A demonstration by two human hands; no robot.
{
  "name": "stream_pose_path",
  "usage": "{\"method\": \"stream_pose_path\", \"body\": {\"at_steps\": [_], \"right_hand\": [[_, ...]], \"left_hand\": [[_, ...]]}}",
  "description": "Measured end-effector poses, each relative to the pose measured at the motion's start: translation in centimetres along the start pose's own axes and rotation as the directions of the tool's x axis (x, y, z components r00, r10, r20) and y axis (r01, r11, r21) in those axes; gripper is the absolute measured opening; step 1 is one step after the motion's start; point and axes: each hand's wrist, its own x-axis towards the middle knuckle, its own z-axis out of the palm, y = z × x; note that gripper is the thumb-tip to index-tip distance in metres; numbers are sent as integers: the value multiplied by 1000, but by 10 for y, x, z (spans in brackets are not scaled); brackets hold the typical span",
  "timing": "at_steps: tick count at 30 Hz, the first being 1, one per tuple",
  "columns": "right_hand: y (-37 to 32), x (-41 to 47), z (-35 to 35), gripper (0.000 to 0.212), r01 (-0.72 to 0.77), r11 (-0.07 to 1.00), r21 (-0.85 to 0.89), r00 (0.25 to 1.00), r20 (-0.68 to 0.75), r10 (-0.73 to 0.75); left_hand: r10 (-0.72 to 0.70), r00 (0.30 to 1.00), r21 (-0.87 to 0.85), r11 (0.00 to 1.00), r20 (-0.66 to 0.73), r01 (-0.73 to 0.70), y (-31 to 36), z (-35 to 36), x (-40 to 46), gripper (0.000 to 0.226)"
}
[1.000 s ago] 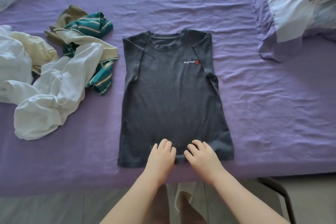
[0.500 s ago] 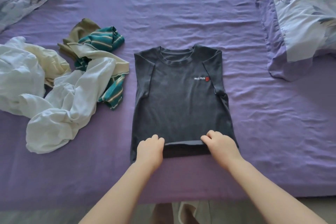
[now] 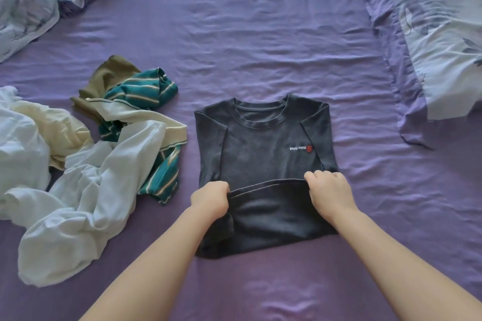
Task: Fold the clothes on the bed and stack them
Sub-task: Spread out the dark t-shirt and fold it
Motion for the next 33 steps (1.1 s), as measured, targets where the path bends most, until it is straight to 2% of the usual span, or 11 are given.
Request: {"method": "stream_pose_path", "body": {"at_steps": [3,8,12,17,20,23,27,29,33], "right_hand": [[8,9,-3,33,-32,999,-17,998,-62,31],[30,49,-18,32,-58,998,-17,990,-133,55],[43,91,-30,32,-79,996,28,971,-226,84],[62,144,-40,20,-104,994,26,962,-251,107],[70,171,-35,12,-127,990,66,968,-212,138],[71,184,-21,17,-124,991,45,980,-152,129],[64,180,-14,3,-113,986,122,958,-249,141],[64,181,-17,13,-106,990,94,934,-331,132],[67,188,-22,23,-89,996,16,927,-363,89]], "left_hand": [[-13,1000,-102,995,-11,12,1,-21,10,45],[-57,973,-161,987,-222,21,8,-68,37,45],[-10,942,-31,1000,-337,0,13,-95,63,42],[36,902,69,998,-431,-7,19,-123,102,40],[38,899,113,993,-435,13,18,-124,125,34],[20,897,156,986,-441,55,12,-112,138,31],[39,867,185,981,-497,62,10,-106,141,41],[33,848,190,978,-529,80,13,-110,141,42],[4,828,174,978,-560,113,21,-113,145,40]]}}
